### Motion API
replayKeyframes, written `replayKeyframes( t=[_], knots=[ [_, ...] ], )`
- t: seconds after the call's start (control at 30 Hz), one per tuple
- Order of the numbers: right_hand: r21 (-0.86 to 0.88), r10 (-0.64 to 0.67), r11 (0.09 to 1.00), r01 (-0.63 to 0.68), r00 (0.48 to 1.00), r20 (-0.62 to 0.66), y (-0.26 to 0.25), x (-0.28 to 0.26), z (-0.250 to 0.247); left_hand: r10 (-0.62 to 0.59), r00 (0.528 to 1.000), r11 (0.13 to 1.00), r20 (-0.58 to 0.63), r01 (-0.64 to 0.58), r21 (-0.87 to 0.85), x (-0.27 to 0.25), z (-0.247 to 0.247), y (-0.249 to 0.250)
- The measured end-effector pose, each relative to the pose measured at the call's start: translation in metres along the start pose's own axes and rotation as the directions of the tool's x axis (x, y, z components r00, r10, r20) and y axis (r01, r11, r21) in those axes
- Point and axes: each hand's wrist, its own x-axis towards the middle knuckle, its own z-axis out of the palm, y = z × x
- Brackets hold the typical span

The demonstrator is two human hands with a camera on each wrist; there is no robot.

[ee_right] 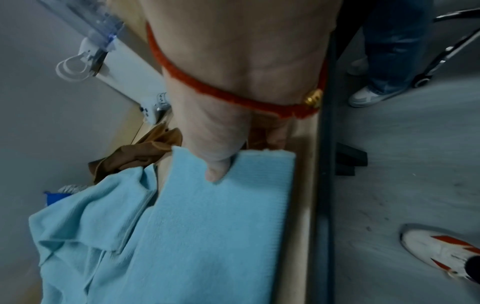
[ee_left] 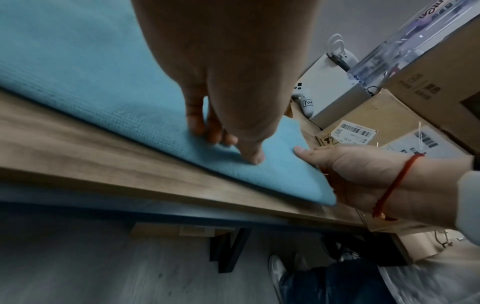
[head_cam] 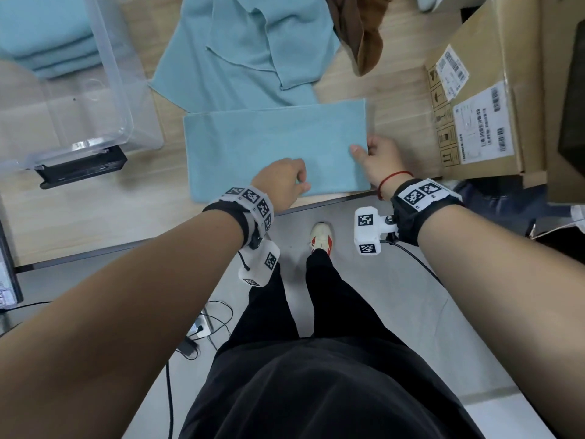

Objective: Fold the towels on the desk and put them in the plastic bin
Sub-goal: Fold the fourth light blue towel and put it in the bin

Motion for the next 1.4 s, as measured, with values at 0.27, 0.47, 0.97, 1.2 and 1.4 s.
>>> replayKeyframes(
  t=[0.27, 0.47, 0.97, 1.2, 1.4],
  knots=[
    [0.012, -0.052, 0.999, 0.053, 0.997, -0.05, 0.008, -0.027, -0.02, 0.029, 0.986, 0.999, 0.165, -0.022, -0.044, -0.011, 0.018, 0.019],
    [0.146, -0.093, 0.985, 0.094, 0.996, -0.014, -0.008, -0.034, -0.023, -0.014, 0.997, 0.995, 0.079, 0.022, -0.102, -0.019, 0.006, 0.026],
    [-0.077, -0.279, 0.951, 0.299, 0.939, 0.201, -0.104, -0.055, 0.09, -0.51, 0.859, 0.622, 0.04, 0.4, -0.673, -0.09, -0.032, -0.081],
    [-0.191, -0.265, 0.925, 0.327, 0.92, 0.288, -0.123, -0.067, 0.15, -0.459, 0.865, 0.386, 0.201, 0.398, -0.832, -0.095, -0.039, -0.085],
    [-0.221, -0.218, 0.927, 0.303, 0.915, 0.34, -0.131, -0.063, 0.184, -0.364, 0.897, 0.185, 0.249, 0.332, -0.925, -0.099, -0.044, -0.099]
  ],
)
